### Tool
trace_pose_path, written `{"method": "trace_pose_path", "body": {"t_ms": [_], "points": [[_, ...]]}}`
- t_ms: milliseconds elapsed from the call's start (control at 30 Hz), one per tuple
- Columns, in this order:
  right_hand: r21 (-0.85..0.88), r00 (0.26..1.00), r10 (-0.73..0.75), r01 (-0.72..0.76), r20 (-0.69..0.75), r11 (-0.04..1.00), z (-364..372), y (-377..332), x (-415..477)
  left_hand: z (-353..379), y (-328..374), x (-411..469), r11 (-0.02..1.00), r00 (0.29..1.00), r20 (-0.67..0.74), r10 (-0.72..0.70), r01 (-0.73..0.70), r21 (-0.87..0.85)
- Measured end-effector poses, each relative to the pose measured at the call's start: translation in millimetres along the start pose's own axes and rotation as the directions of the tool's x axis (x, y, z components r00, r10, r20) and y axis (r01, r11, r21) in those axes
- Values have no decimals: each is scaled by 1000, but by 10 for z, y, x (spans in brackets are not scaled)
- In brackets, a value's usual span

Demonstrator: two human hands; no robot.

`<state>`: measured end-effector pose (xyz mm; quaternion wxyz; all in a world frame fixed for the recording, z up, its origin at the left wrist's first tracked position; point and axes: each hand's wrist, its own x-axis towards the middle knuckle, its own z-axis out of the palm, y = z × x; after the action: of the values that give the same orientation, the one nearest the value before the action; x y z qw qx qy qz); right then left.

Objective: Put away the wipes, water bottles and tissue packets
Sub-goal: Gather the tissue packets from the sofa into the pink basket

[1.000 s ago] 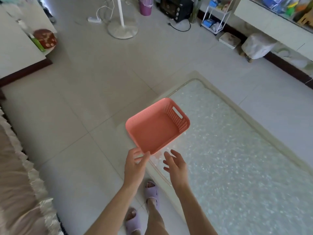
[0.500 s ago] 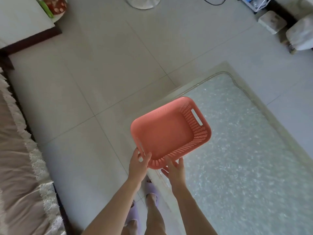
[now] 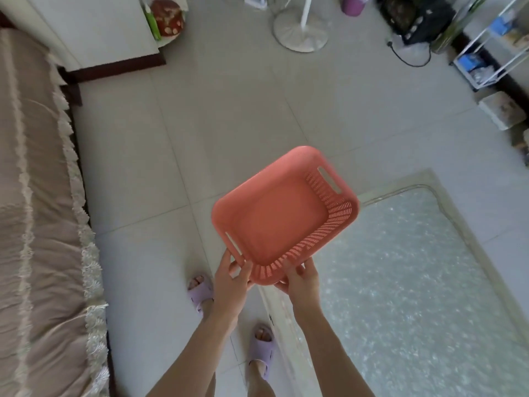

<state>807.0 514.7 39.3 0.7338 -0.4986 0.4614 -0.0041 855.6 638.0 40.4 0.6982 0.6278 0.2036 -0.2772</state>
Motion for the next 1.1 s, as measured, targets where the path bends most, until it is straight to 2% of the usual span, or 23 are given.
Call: {"method": "trace_pose_path", "body": {"t_ms": [200,400,600,733,900,1100], "points": [[-101,993,-25,37,115,994,1367,-565,316,-708,953,658,988,994,-84,71,-82,-132],[-202,976,2,43,217,978,2802,-972,533,-1599,1864,1273,981,971,-210,110,-141,-136],[-308,952,69,27,297,951,3863,-1198,753,-2330,2520,1732,966,931,-343,126,-194,-173],[-435,930,112,56,351,898,4464,-1382,997,-2807,2890,2063,960,883,-457,110,-213,-180],[-561,880,161,135,446,817,5307,-1690,1435,-3343,3414,2541,981,809,-583,68,-160,-106],[-680,812,222,265,540,684,6426,-2141,2086,-3795,4074,3271,972,744,-667,45,-187,-143]]}}
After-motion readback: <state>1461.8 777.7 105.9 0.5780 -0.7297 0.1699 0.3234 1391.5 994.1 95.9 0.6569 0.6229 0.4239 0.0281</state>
